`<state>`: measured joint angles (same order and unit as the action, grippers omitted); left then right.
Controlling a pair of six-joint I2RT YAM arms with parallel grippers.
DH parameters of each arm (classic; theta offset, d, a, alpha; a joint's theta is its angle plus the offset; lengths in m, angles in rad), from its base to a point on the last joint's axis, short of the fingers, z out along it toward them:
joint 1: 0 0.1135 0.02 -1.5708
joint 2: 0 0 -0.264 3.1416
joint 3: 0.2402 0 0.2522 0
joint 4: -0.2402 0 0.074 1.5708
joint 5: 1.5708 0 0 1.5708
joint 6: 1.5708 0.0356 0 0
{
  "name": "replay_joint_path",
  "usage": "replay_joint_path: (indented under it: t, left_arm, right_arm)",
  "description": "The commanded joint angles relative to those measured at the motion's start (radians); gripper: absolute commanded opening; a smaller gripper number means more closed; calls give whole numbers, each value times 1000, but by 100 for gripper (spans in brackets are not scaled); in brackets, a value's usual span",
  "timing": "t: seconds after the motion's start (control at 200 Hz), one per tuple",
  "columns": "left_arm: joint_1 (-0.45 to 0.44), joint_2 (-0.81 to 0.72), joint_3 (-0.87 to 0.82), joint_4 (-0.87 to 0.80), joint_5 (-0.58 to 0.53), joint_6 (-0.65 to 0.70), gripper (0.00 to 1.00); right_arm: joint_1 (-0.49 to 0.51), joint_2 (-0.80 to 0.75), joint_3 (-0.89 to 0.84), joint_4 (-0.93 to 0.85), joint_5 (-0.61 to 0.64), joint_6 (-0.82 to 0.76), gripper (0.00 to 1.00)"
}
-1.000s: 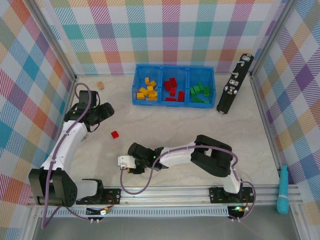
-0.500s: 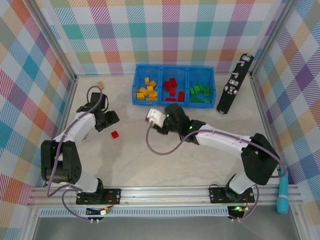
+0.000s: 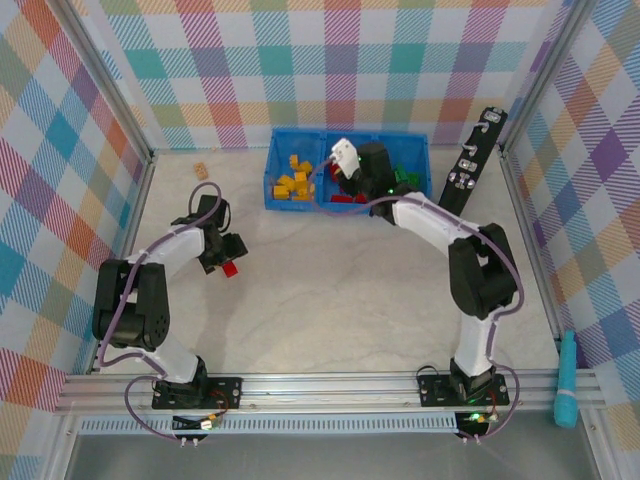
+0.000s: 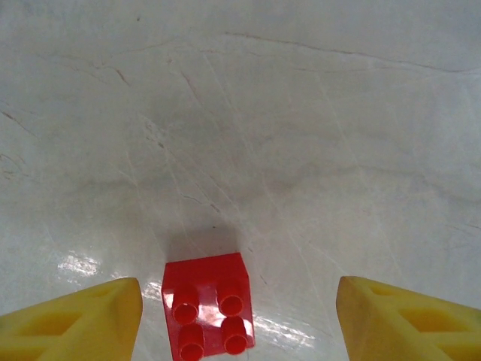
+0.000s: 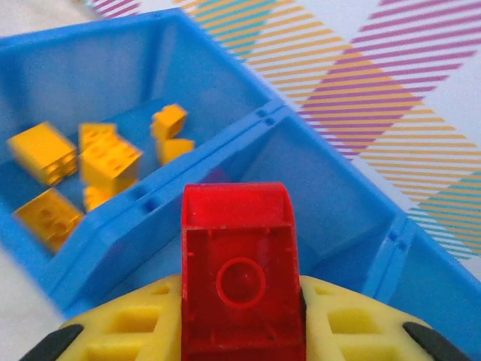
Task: Sort the legos into containers by color
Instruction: Place the lego in the container.
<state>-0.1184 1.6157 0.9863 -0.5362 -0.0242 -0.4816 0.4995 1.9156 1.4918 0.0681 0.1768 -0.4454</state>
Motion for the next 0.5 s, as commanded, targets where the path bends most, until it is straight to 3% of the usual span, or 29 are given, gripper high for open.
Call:
replay_joint_path:
  t: [0.0,0.205,0.495]
  left_arm:
    - [-14,27,-27,27,-31,-33,69]
    - [-18,40,-41,71,-65,-72,63]
    - [-24,92,-50,92,-46,-83,55]
  right_arm:
    - [-16,72,117,-55,6,65,24]
    - [-31,223,290,-162,15,86,32]
    - [-36,275,320,-154,16,108,43]
